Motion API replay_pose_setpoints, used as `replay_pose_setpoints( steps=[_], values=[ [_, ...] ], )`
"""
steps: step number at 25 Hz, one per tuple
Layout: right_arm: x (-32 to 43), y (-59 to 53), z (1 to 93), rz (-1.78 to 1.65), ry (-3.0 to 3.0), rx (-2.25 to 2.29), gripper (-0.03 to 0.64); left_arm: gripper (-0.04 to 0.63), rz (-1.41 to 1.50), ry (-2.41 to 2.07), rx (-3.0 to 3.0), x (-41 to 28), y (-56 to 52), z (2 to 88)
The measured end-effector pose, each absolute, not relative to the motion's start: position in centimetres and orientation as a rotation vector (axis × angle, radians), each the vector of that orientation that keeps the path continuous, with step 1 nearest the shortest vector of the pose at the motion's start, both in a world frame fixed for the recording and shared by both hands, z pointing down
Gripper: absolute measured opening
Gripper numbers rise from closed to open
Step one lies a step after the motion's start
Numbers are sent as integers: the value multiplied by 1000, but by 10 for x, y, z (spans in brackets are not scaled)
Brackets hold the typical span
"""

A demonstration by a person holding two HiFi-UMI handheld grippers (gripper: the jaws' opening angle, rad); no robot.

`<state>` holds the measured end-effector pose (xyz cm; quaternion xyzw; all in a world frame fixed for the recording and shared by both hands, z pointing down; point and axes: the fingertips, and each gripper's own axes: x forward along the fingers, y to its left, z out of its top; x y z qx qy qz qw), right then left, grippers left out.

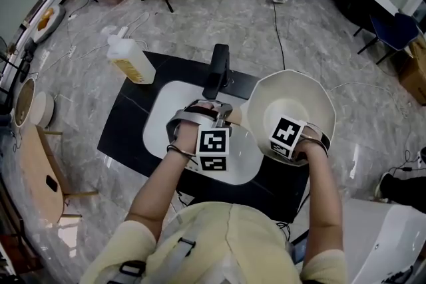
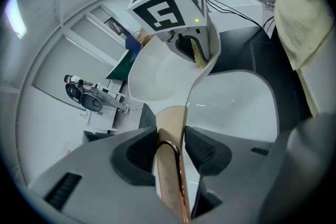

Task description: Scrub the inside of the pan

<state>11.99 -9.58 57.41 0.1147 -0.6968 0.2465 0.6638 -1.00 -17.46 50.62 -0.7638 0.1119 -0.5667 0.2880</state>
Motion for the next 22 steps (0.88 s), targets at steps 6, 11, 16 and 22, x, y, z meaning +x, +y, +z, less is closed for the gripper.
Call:
replay_pose_setpoints(
  steps=[6, 11, 16, 22],
  values=[
    [101, -108, 572, 581, -1674, 291, 110, 166, -1526, 300, -2033, -11, -175, 509],
    [82, -122, 565, 588, -1765, 342, 110, 166, -1529, 302, -2031, -10, -175, 508],
    [71, -142, 562, 597, -1846, 418, 110, 166, -1530, 304, -2030, -11, -175, 508],
    [64, -171, 558, 642, -1958, 548, 110, 166, -1529, 304, -2027, -11, -174, 508]
  ],
)
